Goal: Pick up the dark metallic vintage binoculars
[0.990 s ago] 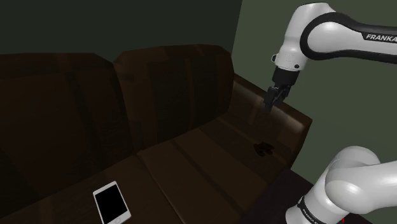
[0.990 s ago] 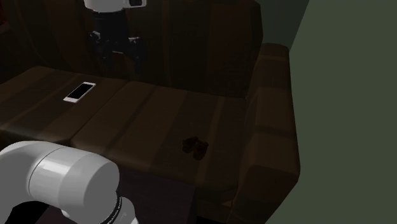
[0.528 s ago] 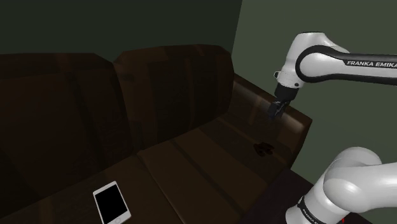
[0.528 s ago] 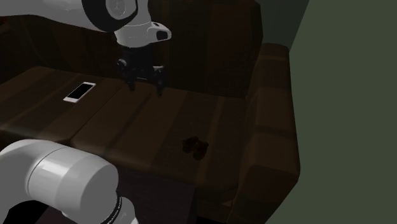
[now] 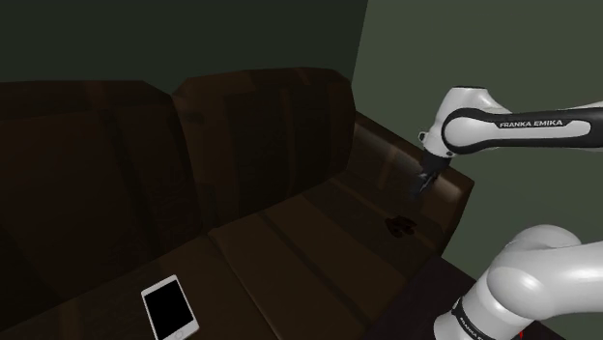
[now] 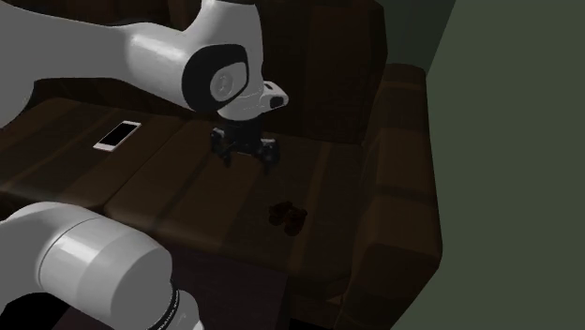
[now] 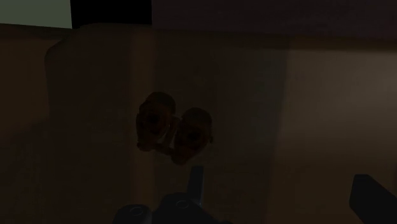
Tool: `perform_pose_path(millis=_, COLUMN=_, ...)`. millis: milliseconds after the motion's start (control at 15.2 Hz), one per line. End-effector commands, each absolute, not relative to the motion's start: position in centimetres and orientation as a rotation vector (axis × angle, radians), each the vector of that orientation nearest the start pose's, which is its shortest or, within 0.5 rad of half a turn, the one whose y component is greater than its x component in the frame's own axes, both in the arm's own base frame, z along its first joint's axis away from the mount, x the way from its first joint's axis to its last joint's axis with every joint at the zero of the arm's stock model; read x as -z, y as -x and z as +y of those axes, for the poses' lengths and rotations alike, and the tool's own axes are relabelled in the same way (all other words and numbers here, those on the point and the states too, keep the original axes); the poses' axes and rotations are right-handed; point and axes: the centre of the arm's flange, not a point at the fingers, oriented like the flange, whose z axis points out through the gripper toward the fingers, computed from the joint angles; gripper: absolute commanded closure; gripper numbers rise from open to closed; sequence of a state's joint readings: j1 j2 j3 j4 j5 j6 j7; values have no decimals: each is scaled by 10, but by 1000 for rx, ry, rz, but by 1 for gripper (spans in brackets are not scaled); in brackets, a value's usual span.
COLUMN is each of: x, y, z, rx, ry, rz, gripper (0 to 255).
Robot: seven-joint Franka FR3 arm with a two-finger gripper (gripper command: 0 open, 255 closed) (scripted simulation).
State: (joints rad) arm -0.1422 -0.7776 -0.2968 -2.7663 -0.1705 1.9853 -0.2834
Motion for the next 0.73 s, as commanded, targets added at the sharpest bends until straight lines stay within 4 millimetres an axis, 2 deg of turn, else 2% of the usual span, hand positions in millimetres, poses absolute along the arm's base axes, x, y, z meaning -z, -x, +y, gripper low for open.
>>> perform_pose_path(millis=0, x=-394, y=-280, z=-155, rx=5, ry=3086, rz=-3, gripper=0)
perform_pose_path(millis=660, x=-290, y=-274, z=-237, rx=30, ry=3076, rz=-10, gripper=0)
